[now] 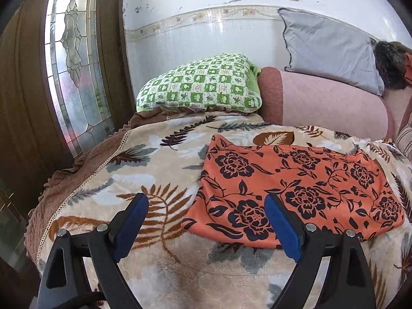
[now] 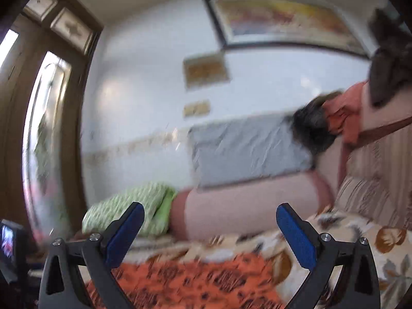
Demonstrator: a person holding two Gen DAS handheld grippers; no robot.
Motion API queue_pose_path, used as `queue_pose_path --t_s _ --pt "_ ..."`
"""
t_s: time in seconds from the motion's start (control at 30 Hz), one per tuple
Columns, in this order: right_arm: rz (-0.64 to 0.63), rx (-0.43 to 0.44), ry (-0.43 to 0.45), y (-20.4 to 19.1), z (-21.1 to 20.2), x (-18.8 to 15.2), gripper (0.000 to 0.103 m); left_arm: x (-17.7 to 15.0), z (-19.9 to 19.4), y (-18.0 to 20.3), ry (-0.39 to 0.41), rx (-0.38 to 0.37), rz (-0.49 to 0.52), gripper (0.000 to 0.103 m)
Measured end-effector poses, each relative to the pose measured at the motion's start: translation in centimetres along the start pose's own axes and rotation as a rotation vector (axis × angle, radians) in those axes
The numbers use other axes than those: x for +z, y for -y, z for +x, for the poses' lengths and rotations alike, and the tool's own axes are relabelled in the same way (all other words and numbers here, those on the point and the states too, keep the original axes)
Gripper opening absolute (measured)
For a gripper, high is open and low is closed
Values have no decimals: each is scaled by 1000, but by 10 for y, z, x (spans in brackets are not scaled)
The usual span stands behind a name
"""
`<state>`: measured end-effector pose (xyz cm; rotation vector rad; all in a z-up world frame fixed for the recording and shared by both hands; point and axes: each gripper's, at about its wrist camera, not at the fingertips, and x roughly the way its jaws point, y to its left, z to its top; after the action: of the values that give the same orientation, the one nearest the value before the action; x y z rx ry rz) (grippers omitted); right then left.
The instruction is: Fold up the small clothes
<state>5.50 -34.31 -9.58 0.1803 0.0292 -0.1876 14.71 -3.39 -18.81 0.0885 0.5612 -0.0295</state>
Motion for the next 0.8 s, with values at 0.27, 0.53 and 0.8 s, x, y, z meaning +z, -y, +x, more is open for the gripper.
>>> queue_pose_path --t_s 0.27,0.53,0.8 --pt "33 76 -329 -20 54 -42 103 -2 7 -2 -39 -5 -11 91" --pt "136 26 -547 -11 78 -75 103 -4 13 -5 -69 -7 -14 92" --pt "170 -57 -699 4 97 -100 103 -14 34 -13 -202 -83 -46 92"
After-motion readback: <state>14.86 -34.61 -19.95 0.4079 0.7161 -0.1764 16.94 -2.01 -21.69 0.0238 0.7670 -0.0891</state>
